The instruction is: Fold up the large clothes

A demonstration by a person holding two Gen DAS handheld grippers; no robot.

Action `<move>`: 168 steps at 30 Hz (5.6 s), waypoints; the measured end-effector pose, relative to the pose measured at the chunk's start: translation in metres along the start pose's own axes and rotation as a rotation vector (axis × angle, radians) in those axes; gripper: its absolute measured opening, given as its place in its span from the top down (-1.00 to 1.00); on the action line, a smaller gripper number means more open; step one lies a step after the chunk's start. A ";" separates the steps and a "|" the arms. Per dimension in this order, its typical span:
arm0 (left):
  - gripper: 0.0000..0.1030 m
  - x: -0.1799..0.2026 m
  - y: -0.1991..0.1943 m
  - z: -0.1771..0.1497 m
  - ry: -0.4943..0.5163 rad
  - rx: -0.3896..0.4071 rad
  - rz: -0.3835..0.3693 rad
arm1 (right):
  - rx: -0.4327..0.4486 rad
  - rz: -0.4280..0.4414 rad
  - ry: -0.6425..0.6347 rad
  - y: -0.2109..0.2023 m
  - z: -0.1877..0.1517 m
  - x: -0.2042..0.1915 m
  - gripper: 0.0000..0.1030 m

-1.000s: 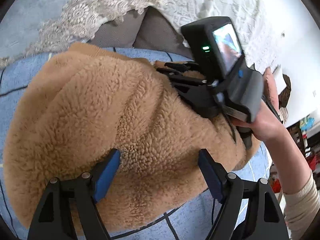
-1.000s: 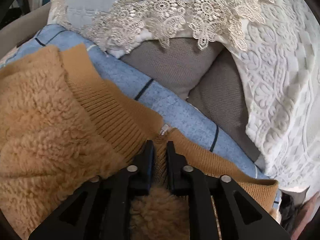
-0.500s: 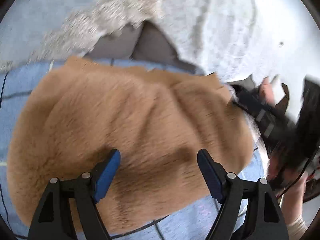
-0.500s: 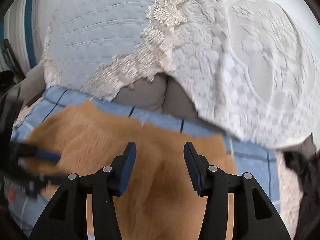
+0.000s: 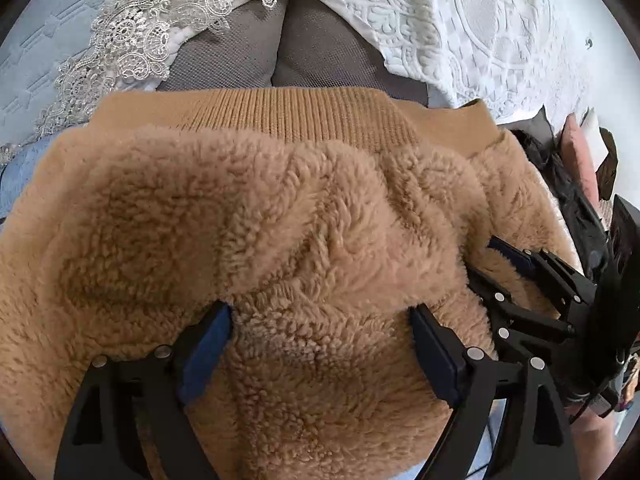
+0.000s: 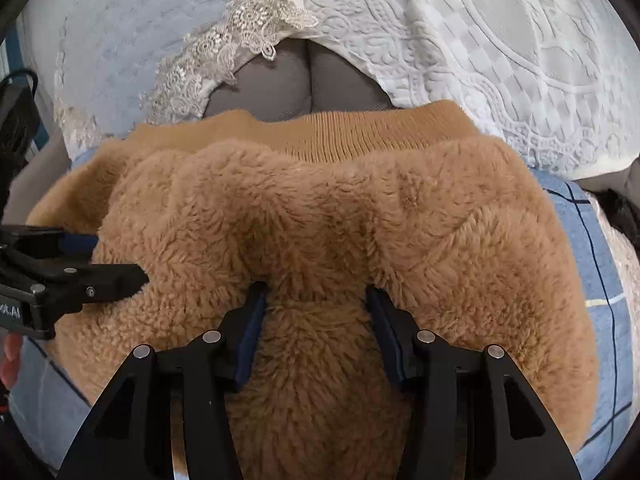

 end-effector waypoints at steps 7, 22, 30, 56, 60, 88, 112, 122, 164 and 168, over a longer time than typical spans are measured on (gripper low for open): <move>-0.85 0.002 0.016 0.005 0.010 0.043 0.042 | 0.005 -0.009 0.022 0.016 -0.002 0.000 0.02; -0.83 -0.013 -0.022 0.002 -0.021 0.057 -0.063 | 0.140 0.255 0.176 -0.071 -0.025 0.045 -0.01; -0.78 0.012 -0.045 -0.015 0.010 0.097 -0.125 | 0.131 0.215 0.419 -0.093 -0.093 0.140 -0.26; -0.94 0.027 0.011 -0.003 0.019 0.006 0.007 | 0.061 0.792 0.546 -0.045 -0.084 0.130 -0.12; -0.94 0.021 0.009 -0.007 0.008 0.005 0.007 | 0.121 0.708 0.353 -0.087 -0.061 0.081 -0.07; -0.63 -0.188 -0.172 -0.179 -0.274 0.348 -0.201 | 0.129 0.241 -0.567 -0.106 -0.025 -0.259 -0.07; -0.62 -0.131 -0.171 -0.034 0.156 0.107 -0.075 | 0.232 -0.048 -0.698 -0.053 -0.052 -0.329 -0.56; -0.72 -0.162 -0.138 -0.029 0.032 0.061 -0.063 | 0.270 -0.013 -0.728 -0.087 -0.073 -0.307 -0.56; -0.82 -0.245 -0.072 -0.022 -0.194 0.005 -0.191 | -0.072 0.107 -0.169 -0.019 0.086 -0.218 -0.20; -0.78 -0.243 -0.106 -0.042 -0.240 0.070 -0.273 | -0.056 0.118 -0.149 -0.046 0.086 -0.211 -0.22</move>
Point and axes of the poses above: each gripper's, at about its wrist camera, not at the fingertips, and y roughly the way its jaws point, x to its right, z to its top, the point moved 1 cm from there along y, roughly the way its jaws point, and after that the axes turned 13 degrees about -x, right-handed, at the moved point
